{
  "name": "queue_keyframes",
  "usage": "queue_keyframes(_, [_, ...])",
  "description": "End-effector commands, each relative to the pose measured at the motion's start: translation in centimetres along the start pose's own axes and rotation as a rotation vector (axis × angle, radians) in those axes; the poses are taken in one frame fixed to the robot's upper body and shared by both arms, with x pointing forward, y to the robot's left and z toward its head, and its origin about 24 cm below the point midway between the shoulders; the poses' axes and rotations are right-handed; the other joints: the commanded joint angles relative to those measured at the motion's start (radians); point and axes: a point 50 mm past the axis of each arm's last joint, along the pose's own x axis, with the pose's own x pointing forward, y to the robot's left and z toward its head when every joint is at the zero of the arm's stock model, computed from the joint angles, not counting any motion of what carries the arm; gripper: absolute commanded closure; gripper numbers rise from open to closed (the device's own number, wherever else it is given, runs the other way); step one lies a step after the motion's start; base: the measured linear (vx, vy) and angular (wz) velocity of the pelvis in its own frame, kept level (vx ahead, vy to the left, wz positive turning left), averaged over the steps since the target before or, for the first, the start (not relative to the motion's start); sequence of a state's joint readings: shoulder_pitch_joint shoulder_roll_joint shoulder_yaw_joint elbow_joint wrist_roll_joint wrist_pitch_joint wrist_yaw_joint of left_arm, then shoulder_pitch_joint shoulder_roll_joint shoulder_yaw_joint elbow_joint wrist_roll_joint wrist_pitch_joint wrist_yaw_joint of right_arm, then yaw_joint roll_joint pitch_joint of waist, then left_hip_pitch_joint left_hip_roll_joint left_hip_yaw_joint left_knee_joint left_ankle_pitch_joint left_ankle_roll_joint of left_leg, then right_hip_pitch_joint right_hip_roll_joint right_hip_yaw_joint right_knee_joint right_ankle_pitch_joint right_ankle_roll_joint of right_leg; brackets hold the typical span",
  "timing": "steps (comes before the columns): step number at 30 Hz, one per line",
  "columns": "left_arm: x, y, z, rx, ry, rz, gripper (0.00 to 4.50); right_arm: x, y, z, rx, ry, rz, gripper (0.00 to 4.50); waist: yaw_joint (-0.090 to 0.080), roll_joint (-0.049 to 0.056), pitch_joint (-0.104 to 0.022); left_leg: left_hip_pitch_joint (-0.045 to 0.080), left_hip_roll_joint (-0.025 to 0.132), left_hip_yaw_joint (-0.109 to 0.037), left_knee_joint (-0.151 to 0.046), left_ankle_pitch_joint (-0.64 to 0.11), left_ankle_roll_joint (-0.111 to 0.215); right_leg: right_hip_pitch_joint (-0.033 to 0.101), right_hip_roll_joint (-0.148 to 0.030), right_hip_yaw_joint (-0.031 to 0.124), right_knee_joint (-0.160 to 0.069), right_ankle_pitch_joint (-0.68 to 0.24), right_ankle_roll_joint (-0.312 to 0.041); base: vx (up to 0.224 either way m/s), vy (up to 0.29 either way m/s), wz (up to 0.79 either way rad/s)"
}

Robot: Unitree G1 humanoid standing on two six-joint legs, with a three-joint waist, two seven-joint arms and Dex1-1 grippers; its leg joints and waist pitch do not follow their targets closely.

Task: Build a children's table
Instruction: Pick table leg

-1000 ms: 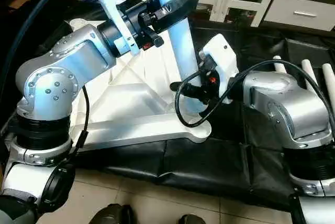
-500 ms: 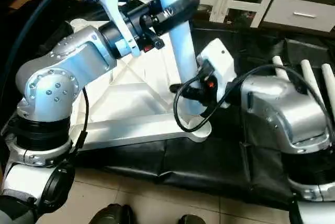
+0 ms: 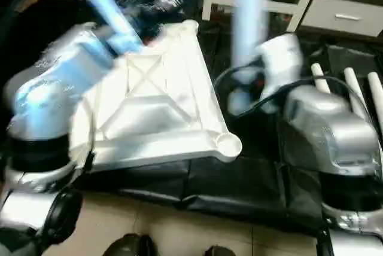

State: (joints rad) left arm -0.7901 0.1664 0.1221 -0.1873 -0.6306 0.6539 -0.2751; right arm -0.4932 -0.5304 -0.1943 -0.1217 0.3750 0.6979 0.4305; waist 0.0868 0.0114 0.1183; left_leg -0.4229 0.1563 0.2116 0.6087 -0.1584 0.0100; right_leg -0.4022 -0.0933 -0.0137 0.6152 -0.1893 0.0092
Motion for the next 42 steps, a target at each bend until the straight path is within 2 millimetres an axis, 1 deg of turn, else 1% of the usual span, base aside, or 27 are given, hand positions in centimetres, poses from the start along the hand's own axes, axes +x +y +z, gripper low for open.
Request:
queue_keyframes(1, [-2.0,2.2,-0.9,0.135,0.048,0.206,1.33,-1.8,-0.2,1.0,-0.056,-0.094,-0.064,2.59,-0.008,0.004,-0.092,0.045,0.059,-0.037,-0.068,-0.097,0.005,0.041,-0.037,0.02,-0.053,0.001,-0.2,0.0,0.0,0.0])
queue_keyframes(3, [-4.5,3.7,-3.4,0.26,0.175,0.403,1.33,-3.2,1.0,1.1,-0.063,-0.127,-0.063,2.59,-0.01,0.004,-0.093,0.048,0.064,-0.039,-0.071,-0.102,0.013,0.039,-0.035,0.018,-0.055,0.007,-0.167,0.0,0.0,0.0])
queue_keyframes(4, [-4.5,3.7,-3.4,0.26,0.175,0.403,1.33,-3.2,1.0,1.1,-0.063,-0.127,-0.063,2.59,-0.014,0.007,-0.092,0.048,0.065,-0.041,-0.074,-0.106,0.014,0.038,-0.035,0.017,-0.056,0.005,-0.152,0.0,0.0,0.0])
queue_keyframes(6, [-6.6,3.6,-5.6,0.289,0.217,0.476,1.33,-4.0,2.3,1.4,-0.086,-0.152,-0.07,2.59,-0.019,0.007,-0.091,0.049,0.064,-0.042,-0.076,-0.126,0.006,0.034,-0.034,0.016,-0.06,-0.021,-0.158,0.0,0.0,0.0])
queue_keyframes(9, [-8.0,3.5,-7.0,0.329,0.204,0.553,1.33,-4.1,2.7,1.9,-0.106,-0.21,-0.127,2.59,-0.028,0.006,-0.077,0.055,0.066,-0.041,-0.09,-0.242,-0.035,0.022,-0.035,0.02,-0.079,-0.154,-0.153,0.0,0.0,0.0])
queue_keyframes(11, [-8.3,3.4,-7.4,0.358,0.174,0.591,1.33,-3.9,2.3,2.1,-0.109,-0.266,-0.208,2.59,-0.036,0.003,-0.07,0.056,0.065,-0.044,-0.096,-0.329,-0.073,0.014,-0.038,0.022,-0.092,-0.272,-0.109,0.0,0.0,0.0])
queue_keyframes(12, [-8.5,3.2,-7.8,0.384,0.165,0.617,1.33,-3.7,2.3,2.0,-0.084,-0.308,-0.244,2.59,-0.036,0.003,-0.07,0.056,0.065,-0.044,-0.096,-0.329,-0.073,0.014,-0.038,0.022,-0.092,-0.272,-0.109,0.0,0.0,0.0])
queue_keyframes(15, [-8.8,3.0,-8.6,0.425,0.184,0.672,1.33,-3.4,2.2,0.7,-0.036,-0.3,-0.293,2.59,-0.041,0.003,-0.064,0.061,0.061,-0.051,-0.102,-0.415,-0.106,0.002,-0.034,0.022,-0.099,-0.354,-0.055,0.0,0.0,0.0])
queue_keyframes(19, [-9.4,2.3,-9.8,0.46,0.237,0.655,1.33,-3.6,3.0,-1.7,0.093,-0.2,-0.211,2.59,-0.047,0.002,-0.06,0.053,0.058,-0.055,-0.104,-0.421,-0.097,0.0,-0.034,0.025,-0.102,-0.348,-0.029,0.0,0.0,0.0])
queue_keyframes(24, [-9.9,1.8,-10.4,0.366,0.207,0.635,1.33,-3.8,4.7,-3.0,0.078,-0.16,-0.116,2.59,-0.052,0.002,-0.066,0.043,0.062,-0.055,-0.103,-0.337,-0.078,0.007,-0.031,0.023,-0.09,-0.205,-0.074,0.0,0.0,0.0])
queue_keyframes(26, [-9.6,1.5,-10.6,0.373,0.205,0.635,1.33,-3.6,5.1,-3.1,0.053,-0.16,-0.096,2.59,-0.058,0.013,-0.06,0.052,0.075,-0.07,-0.113,-0.36,-0.127,0.006,-0.007,0.011,-0.086,-0.167,-0.072,0.0,0.0,0.0])
queue_keyframes(27, [-9.6,1.4,-10.7,0.37,0.204,0.634,1.33,-3.6,5.2,-3.1,0.038,-0.159,-0.085,2.59,-0.066,0.018,-0.058,0.062,0.091,-0.087,-0.12,-0.399,-0.164,0.008,0.011,-0.002,-0.082,-0.128,-0.075,0.0,0.0,0.0])
queue_keyframes(28, [-9.5,1.3,-10.7,0.371,0.203,0.634,1.33,-3.6,5.2,-3.1,0.036,-0.158,-0.083,2.59,-0.07,0.027,-0.056,0.071,0.108,-0.104,-0.133,-0.423,-0.177,0.008,0.021,-0.012,-0.071,-0.114,-0.084,0.0,0.0,0.0])
queue_keyframes(29, [-9.5,1.2,-10.8,0.373,0.202,0.633,1.33,-3.6,5.3,-3.1,0.031,-0.158,-0.079,2.59,-0.082,0.042,-0.057,0.089,0.189,-0.156,-0.174,-0.444,-0.141,0.0,0.023,-0.033,-0.028,-0.074,-0.102,0.009,-0.07,0.04])
queue_keyframes(30, [-9.5,1.1,-10.9,0.372,0.207,0.632,1.33,-3.6,5.4,-3.0,0.02,-0.166,-0.077,2.59,-0.083,0.043,-0.057,0.095,0.213,-0.166,-0.186,-0.432,-0.12,-0.008,0.019,-0.038,-0.008,-0.057,-0.112,0.01,-0.122,0.11])
queue_keyframes(31, [-9.5,1.1,-10.9,0.372,0.207,0.632,1.33,-3.6,5.4,-3.0,0.02,-0.166,-0.077,2.59,-0.085,0.042,-0.058,0.095,0.225,-0.166,-0.187,-0.394,-0.056,-0.015,0.01,-0.04,0.013,-0.034,-0.128,0.01,-0.122,0.11])
queue_keyframes(32, [-9.5,1.0,-11.0,0.373,0.208,0.629,1.33,-3.6,5.4,-3.0,0.013,-0.166,-0.075,2.59,-0.084,0.038,-0.058,0.092,0.217,-0.16,-0.185,-0.383,-0.018,-0.016,0.004,-0.039,0.014,-0.021,-0.146,0.006,-0.185,0.1])
queue_keyframes(33, [-9.5,1.0,-11.0,0.372,0.209,0.627,1.33,-3.6,5.4,-3.0,0.006,-0.166,-0.074,2.59,-0.084,0.025,-0.058,0.081,0.185,-0.128,-0.174,-0.393,0.057,-0.013,-0.008,-0.038,-0.007,0.009,-0.23,0.001,-0.23,0.1])
queue_keyframes(34, [-9.5,0.9,-11.1,0.367,0.207,0.621,1.33,-3.6,5.4,-3.0,0.004,-0.172,-0.069,2.59,-0.085,0.014,-0.059,0.078,0.153,-0.106,-0.154,-0.392,0.094,-0.014,-0.01,-0.037,-0.027,0.033,-0.3,0.001,-0.23,0.1])
queue_keyframes(35, [-9.4,0.8,-11.1,0.366,0.205,0.618,1.33,-3.5,5.4,-3.0,0.003,-0.177,-0.066,2.59,-0.06,-0.048,-0.064,-0.002,-0.072,-0.01,0.078,-0.311,0.171,0.072,-0.037,0.005,-0.14,0.009,-0.491,0.005,-0.222,0.08])
queue_keyframes(36, [-9.4,0.8,-11.1,0.366,0.205,0.618,1.33,-3.5,5.4,-3.0,0.003,-0.177,-0.066,2.59,-0.049,-0.04,-0.061,-0.025,-0.064,-0.025,0.113,-0.267,0.169,0.101,-0.074,0.02,-0.146,-0.033,-0.516,-0.007,-0.192,-0.06])
queue_keyframes(37, [-9.4,0.8,-11.1,0.367,0.204,0.615,1.33,-3.5,5.4,-3.0,0.004,-0.184,-0.059,2.59,-0.048,-0.035,-0.042,-0.058,-0.051,-0.049,0.135,-0.191,0.13,0.1,-0.086,0.004,-0.144,-0.101,-0.461,-0.007,-0.192,-0.06])
queue_keyframes(38, [-9.4,0.8,-11.1,0.367,0.204,0.615,1.33,-3.5,5.4,-3.0,0.004,-0.185,-0.059,2.59,-0.049,-0.033,-0.046,-0.053,-0.054,-0.056,0.131,-0.202,0.12,0.099,-0.08,0.0,-0.149,-0.131,-0.415,-0.023,-0.154,-0.09])
queue_keyframes(39, [-9.3,0.8,-11.1,0.369,0.204,0.614,1.33,-3.5,5.4,-3.0,0.008,-0.186,-0.053,2.59,-0.058,-0.019,-0.049,-0.044,-0.05,-0.067,0.093,-0.204,0.142,0.101,-0.055,-0.024,-0.162,-0.208,-0.285,-0.038,-0.125,0.07])
queue_keyframes(40, [-9.3,0.8,-11.1,0.379,0.203,0.61,1.33,-3.6,5.3,-3.0,0.012,-0.185,-0.049,2.59,-0.061,0.009,-0.055,-0.028,-0.022,-0.083,0.043,-0.169,0.165,0.097,-0.032,-0.055,-0.171,-0.24,-0.199,-0.038,-0.125,0.07])
queue_keyframes(41, [-9.4,0.8,-11.1,0.363,0.208,0.619,1.33,-3.6,5.3,-3.1,0.023,-0.181,-0.039,2.59,-0.088,0.08,-0.092,0.11,0.292,-0.284,-0.075,0.091,0.331,-0.021,0.029,-0.103,0.02,-0.272,0.055,-0.042,-0.159,0.04])
queue_keyframes(42, [-9.4,0.9,-11.1,0.36,0.206,0.627,1.33,-3.7,5.3,-3.2,0.031,-0.177,-0.033,2.59,-0.098,0.061,-0.086,0.115,0.306,-0.291,-0.067,0.207,0.386,-0.071,0.013,-0.078,0.099,-0.319,0.076,-0.03,-0.153,0.02])
